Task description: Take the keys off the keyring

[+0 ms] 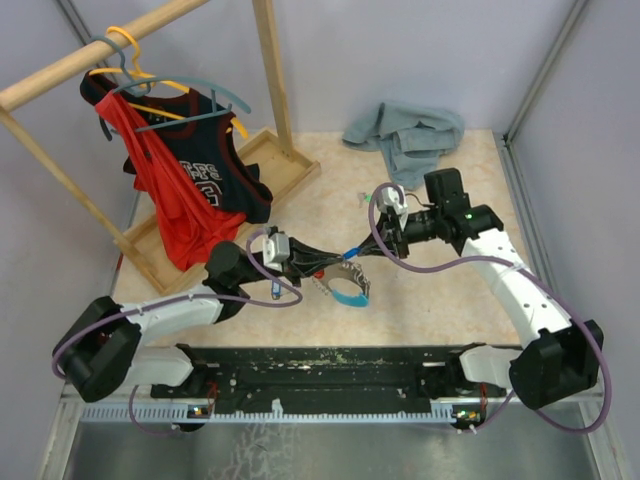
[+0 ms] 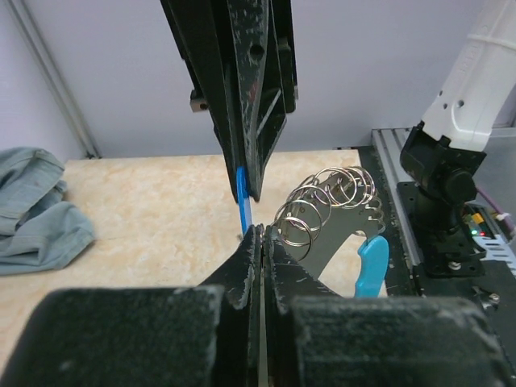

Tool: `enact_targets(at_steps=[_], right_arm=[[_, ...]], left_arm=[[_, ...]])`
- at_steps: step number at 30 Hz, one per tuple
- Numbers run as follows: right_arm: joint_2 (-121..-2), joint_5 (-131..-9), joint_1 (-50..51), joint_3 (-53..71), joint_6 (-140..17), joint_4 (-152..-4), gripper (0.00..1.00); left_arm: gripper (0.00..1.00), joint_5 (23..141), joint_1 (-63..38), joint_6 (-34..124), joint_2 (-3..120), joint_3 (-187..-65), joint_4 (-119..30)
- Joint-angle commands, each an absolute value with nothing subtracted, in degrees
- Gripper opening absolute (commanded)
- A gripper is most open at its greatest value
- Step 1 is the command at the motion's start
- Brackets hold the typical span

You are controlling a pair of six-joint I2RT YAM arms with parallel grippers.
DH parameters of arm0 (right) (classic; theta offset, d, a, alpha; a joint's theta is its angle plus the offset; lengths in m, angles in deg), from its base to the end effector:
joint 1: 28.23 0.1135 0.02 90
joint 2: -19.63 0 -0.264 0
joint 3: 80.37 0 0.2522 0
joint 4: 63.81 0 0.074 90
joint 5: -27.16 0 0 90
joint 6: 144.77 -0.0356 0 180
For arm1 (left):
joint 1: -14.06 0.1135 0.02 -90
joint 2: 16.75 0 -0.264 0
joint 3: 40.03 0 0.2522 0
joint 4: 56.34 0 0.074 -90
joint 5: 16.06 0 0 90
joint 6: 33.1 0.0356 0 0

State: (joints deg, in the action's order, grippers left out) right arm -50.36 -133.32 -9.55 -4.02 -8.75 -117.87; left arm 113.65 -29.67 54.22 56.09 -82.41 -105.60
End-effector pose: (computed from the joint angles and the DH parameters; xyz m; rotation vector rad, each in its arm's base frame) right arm 0.2148 0.1081 0.3260 -1.4668 1.3377 1.1395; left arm 0.1689 -0.1930 0.2706 1.0340 0.9545 -1.1085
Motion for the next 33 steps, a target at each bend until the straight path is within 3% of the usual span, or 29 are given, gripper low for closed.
enact_targets(at_steps=[1,17,25,33], right_arm=[[-48.45,-134.43,-11.18,1.79,-8.82,-120.2,0.0],[-49.55,-135.48,-11.51,7.95,-9.77,-122.05,0.0],[-49.84,-135.47,-11.49,10.46,-8.31,-124.23,0.0],[-49.62,-134.26,-11.44,10.3,-5.53,-126.32,0.0]], left_arm=[[0.0,110.8,-29.8,58.63,55.96,-81.15,-110.57],[0.0,111.42,-29.8,65.39,65.39,-75.58,-135.06],[0.31,109.15,-29.8,69.18,63.16,-75.35,-129.04],[0.39,107.06,-29.45,72.15,54.84,-77.47,-112.56]])
